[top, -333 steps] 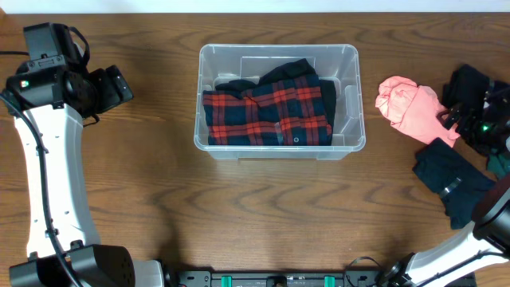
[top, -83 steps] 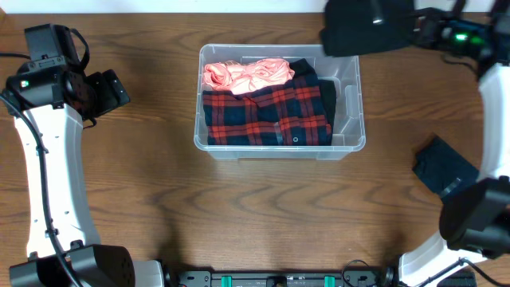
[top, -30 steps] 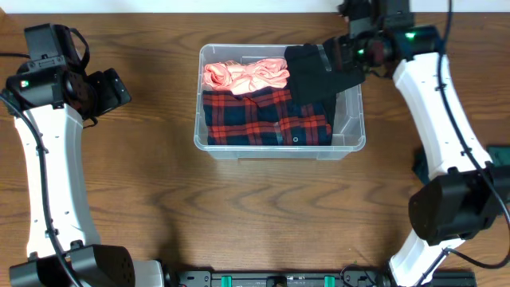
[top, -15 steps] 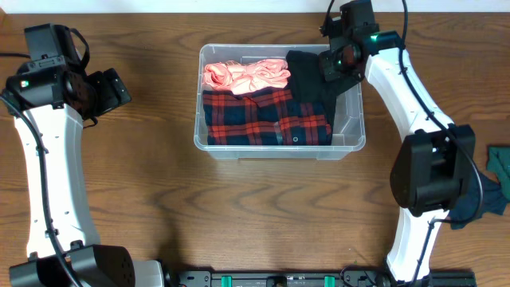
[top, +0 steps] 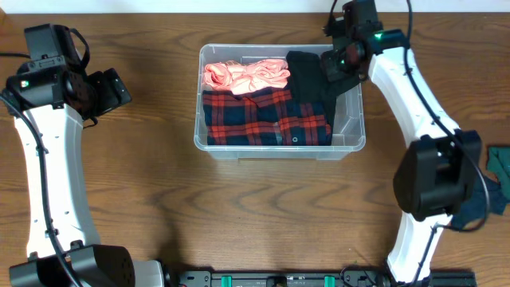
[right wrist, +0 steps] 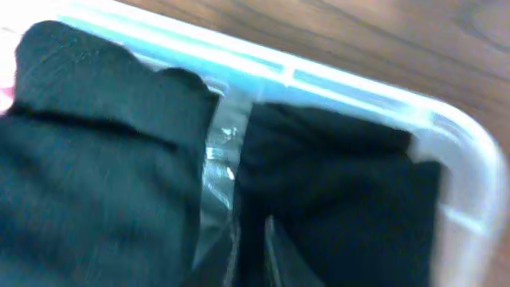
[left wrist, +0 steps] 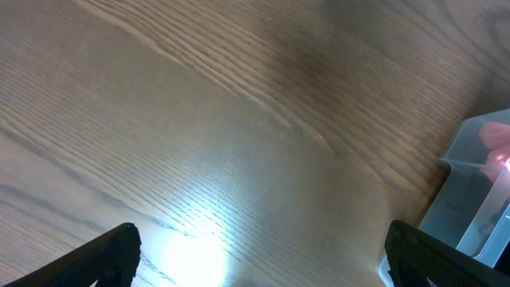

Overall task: Pack container
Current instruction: 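Press the black garment down in the bin with the right gripper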

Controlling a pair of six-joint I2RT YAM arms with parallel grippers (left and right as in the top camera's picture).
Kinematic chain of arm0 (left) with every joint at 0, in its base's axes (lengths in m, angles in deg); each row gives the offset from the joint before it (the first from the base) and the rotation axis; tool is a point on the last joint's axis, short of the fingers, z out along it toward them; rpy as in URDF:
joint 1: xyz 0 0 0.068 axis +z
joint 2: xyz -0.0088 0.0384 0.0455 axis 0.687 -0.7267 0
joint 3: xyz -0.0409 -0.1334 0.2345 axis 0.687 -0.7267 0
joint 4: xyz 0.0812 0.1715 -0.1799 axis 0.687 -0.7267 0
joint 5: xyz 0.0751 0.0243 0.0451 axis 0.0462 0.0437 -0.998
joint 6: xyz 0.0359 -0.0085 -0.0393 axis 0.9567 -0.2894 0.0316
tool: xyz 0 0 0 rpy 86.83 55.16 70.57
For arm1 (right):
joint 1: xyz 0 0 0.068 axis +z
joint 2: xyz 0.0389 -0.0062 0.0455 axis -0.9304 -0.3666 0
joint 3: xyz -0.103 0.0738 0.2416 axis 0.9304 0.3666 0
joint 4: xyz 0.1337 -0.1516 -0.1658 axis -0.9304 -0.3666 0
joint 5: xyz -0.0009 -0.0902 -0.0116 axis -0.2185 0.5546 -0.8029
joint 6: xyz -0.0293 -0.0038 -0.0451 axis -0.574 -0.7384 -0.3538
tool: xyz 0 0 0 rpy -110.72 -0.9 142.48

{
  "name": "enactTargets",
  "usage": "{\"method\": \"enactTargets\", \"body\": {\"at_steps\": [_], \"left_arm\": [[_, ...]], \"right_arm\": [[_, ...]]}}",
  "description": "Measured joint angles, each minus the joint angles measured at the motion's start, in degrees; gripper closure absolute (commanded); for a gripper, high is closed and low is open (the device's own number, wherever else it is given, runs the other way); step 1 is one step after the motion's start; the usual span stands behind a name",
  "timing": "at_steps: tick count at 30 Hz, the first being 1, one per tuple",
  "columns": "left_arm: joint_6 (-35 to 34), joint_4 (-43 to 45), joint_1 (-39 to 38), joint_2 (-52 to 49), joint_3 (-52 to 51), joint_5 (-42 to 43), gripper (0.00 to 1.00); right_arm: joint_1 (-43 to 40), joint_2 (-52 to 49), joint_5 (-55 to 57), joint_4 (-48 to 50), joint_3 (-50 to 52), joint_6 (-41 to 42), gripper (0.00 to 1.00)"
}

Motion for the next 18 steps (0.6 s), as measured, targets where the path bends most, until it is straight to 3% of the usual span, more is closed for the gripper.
{"method": "enactTargets", "body": {"at_steps": [9,18], "left_arm": [[0.00,0.00,0.00,0.00,0.00,0.13,0.02],[0.00,0.00,0.00,0.00,0.00,0.13,0.02]], "right_arm": [[-1.11,8.28,1.92,-6.49,-0.85,1.25,0.89],[-1.11,8.24,3.04,-3.30,5.33,1.90,0.87]]}}
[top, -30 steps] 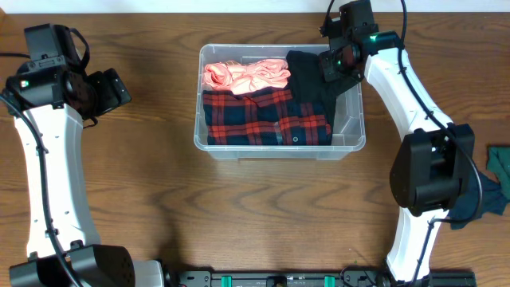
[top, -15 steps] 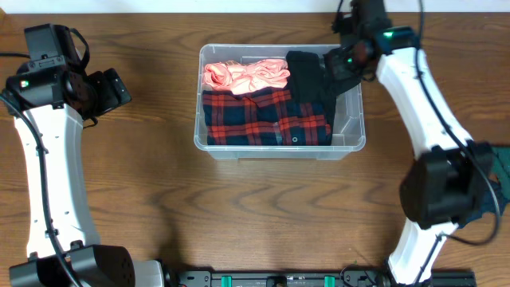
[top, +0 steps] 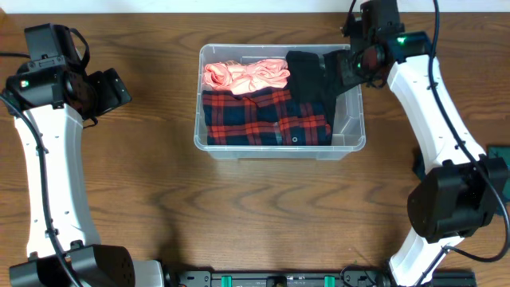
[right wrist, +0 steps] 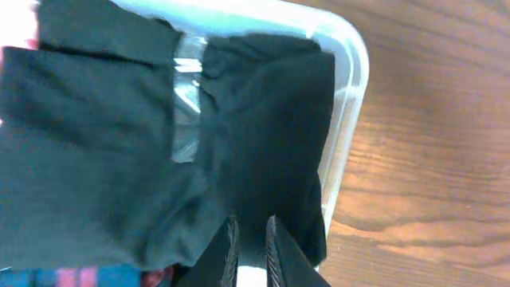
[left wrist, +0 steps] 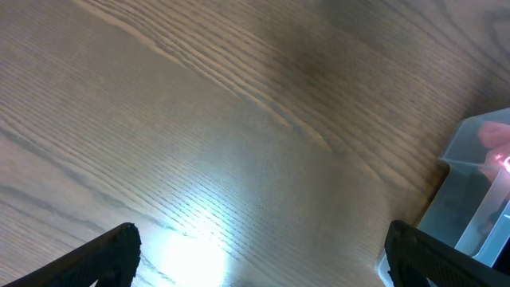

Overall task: Pack container
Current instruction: 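Press the black garment down in the bin with the right gripper, then move the right gripper to the dark green garment and grasp it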

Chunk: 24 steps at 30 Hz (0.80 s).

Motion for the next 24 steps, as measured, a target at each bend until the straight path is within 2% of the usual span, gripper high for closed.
{"method": "enactTargets", "body": {"at_steps": [7,11,16,19,20,24], "left_arm": [[0.00,0.02,0.00,0.00,0.00,0.00,0.02],[0.00,0.02,0.00,0.00,0.00,0.02,0.02],[0.00,0.02,0.00,0.00,0.00,0.02,0.02],[0.00,0.00,0.00,0.00,0.00,0.02,0.02],[0.00,0.02,0.00,0.00,0.00,0.02,0.02],[0.00,0.02,0.00,0.00,0.00,0.00,0.02]], "right_arm": [[0.28,-0.02,-0.42,8.22,8.07,1.33,0.87],[0.28,0.04,-0.59,10.78,9.44,1.75,0.88],[0.26,0.04,-0.35,11.19,9.14,1.81,0.89],[0.26,0.04,-0.11,8.50,6.86,1.97,0.87],[0.26,0.04,0.09,6.86,5.20,1.99,0.83],[-0.09,0.28,0.48,-0.07,-3.39,1.99,0.54]]}}
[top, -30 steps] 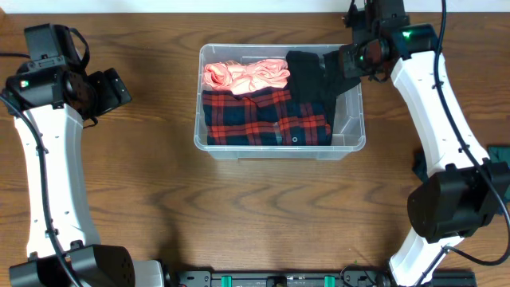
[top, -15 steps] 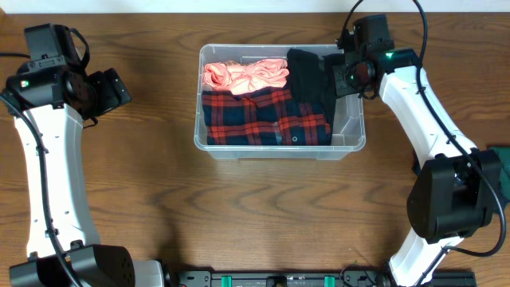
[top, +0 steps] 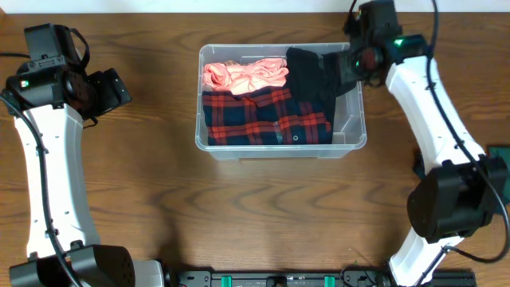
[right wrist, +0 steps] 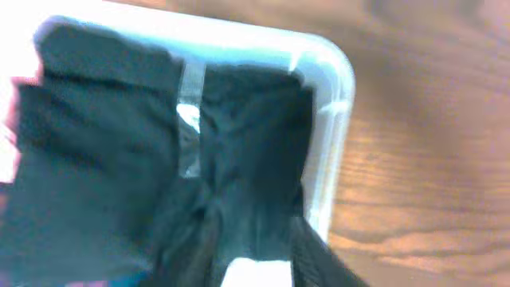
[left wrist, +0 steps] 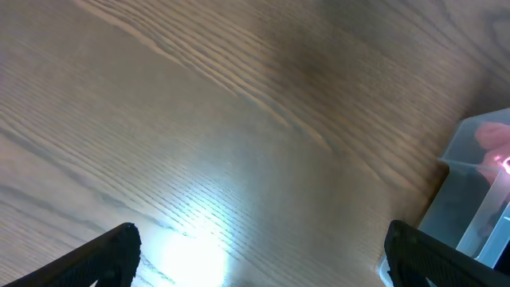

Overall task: Pack container
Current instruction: 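Move the right gripper to the dark green garment and grasp it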

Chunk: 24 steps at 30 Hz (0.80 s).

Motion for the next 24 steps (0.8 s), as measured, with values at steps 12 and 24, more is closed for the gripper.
{"method": "enactTargets", "body": {"at_steps": [12,24], "left_arm": [[0.00,0.02,0.00,0.00,0.00,0.02,0.02],[0.00,0.00,0.00,0.00,0.00,0.00,0.02]], "right_arm": [[-16.00,11.02,-2.95,-20.00,-5.86,7.32,0.15],[-39.58,21.55,-8.39,-29.99,-3.34,9.60,0.18]]}}
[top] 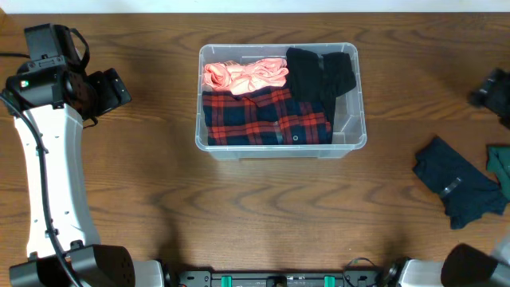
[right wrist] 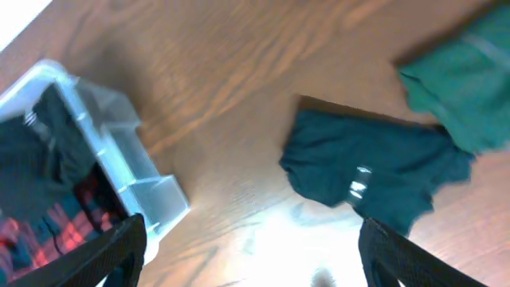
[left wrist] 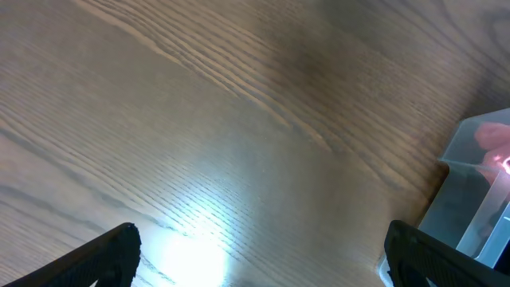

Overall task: Pack container
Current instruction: 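Move the right gripper to the dark green garment and grasp it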

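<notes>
The clear plastic container (top: 349,142) stands mid-table. It holds a pink garment (top: 243,75), a red-and-navy plaid shirt (top: 263,119) and a black garment (top: 319,76) draped at its right end. A dark teal garment (top: 458,187) lies on the table at the right, also seen in the right wrist view (right wrist: 374,171). My right gripper (right wrist: 255,267) hangs open high over the wood between the container (right wrist: 147,203) and that garment, holding nothing. Far left of the container, my left gripper (left wrist: 259,255) is open over bare wood.
A green garment (top: 500,163) lies at the table's right edge, beside the dark teal one, and shows in the right wrist view (right wrist: 462,92). Only a dark part of the right arm (top: 492,89) shows overhead. The left arm (top: 48,151) stands along the left side.
My right gripper has left the container's back right corner and now hangs open far to the right, near the dark teal garment. The black garment stays in the container. The left arm has not moved.
My right gripper was down in the container's right end with its fingers close together on the black garment. Then it stood higher over that corner, fingers still close. Then its fingers were apart. Now it is away at the right, and the black garment rests inside.
</notes>
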Controlling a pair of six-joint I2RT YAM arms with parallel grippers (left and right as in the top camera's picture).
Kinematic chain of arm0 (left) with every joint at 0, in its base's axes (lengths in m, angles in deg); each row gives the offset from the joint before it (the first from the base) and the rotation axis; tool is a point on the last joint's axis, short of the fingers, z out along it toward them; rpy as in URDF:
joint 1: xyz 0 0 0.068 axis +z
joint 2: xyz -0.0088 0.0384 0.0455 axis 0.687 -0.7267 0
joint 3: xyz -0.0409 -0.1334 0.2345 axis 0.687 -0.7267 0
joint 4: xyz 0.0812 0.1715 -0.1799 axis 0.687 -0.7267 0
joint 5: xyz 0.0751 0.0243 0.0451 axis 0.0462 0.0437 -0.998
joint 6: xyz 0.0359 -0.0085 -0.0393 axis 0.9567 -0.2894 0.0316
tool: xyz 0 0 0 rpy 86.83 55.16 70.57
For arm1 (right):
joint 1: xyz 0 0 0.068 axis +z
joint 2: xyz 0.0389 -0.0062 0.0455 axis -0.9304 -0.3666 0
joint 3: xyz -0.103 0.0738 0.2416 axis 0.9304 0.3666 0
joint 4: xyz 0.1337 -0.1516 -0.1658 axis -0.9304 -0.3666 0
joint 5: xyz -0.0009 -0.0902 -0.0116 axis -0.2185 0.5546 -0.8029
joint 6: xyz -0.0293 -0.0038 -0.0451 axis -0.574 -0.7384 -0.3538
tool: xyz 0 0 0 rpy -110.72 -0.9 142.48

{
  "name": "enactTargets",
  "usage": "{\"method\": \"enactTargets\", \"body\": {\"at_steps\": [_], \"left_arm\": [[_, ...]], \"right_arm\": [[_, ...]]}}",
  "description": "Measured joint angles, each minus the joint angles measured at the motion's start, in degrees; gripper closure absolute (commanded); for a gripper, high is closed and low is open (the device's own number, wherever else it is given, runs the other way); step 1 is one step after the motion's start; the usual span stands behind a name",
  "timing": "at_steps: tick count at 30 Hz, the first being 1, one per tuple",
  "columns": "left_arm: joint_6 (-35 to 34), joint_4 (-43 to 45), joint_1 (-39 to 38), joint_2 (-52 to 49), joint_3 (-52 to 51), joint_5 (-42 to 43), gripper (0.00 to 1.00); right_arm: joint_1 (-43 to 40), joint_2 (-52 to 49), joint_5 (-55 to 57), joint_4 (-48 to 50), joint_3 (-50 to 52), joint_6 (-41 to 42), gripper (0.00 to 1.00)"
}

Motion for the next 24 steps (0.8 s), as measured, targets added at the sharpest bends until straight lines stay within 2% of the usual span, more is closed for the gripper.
{"method": "enactTargets", "body": {"at_steps": [6,11,18,24], "left_arm": [[0.00,0.00,0.00,0.00,0.00,0.00,0.02],[0.00,0.02,0.00,0.00,0.00,0.00,0.02],[0.00,0.00,0.00,0.00,0.00,0.00,0.02],[0.00,0.02,0.00,0.00,0.00,0.00,0.02]], "right_arm": [[-14.73,5.44,-4.15,4.09,12.68,-0.02,0.19],[-22.03,6.12,-6.25,11.37,25.57,-0.15,0.18],[-24.90,6.10,-8.61,23.19,42.18,-1.84,0.18],[-24.94,6.12,-5.90,31.15,51.82,-1.44,0.20]]}}
